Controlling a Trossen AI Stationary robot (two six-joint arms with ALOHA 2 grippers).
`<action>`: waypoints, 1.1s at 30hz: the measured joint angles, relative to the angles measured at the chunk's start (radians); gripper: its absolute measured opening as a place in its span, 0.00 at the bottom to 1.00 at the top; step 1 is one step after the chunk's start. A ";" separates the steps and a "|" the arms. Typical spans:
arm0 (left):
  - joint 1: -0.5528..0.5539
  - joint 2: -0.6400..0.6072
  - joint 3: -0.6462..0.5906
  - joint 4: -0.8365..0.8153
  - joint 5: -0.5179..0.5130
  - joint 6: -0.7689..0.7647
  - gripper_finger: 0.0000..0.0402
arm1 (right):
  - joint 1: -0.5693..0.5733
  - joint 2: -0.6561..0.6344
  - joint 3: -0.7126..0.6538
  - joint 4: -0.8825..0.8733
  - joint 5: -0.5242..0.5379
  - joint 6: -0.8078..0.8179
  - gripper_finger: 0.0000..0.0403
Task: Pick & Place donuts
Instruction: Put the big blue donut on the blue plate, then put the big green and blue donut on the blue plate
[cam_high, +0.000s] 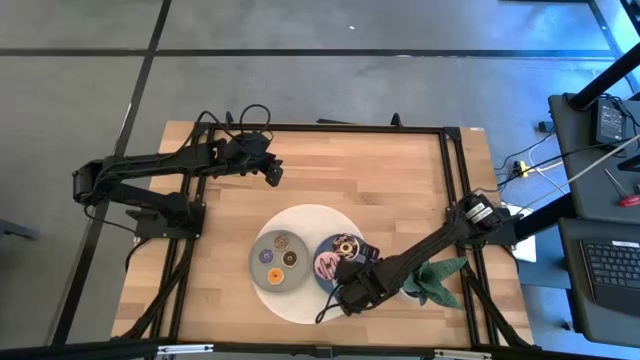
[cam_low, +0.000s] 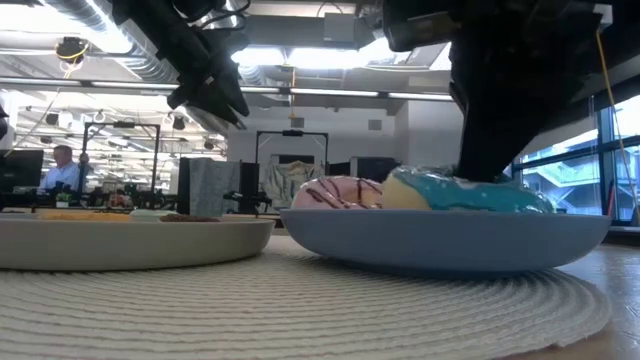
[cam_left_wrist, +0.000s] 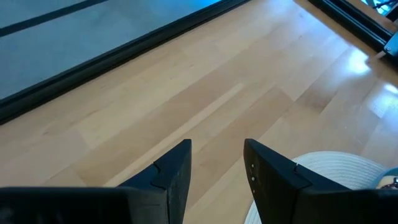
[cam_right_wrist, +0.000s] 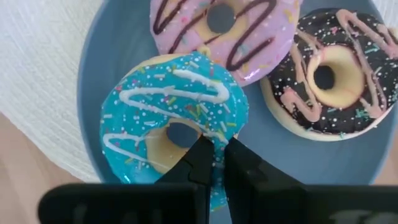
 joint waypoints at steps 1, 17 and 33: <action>0.000 0.000 0.000 0.000 0.000 0.000 0.36 | 0.000 0.000 0.000 -0.001 -0.003 0.001 0.08; 0.000 0.000 0.000 0.000 0.000 0.000 0.36 | 0.000 0.000 0.000 -0.011 -0.050 0.026 0.33; 0.000 0.000 0.000 0.000 0.000 -0.001 0.36 | 0.000 -0.005 0.027 -0.053 -0.054 0.055 0.52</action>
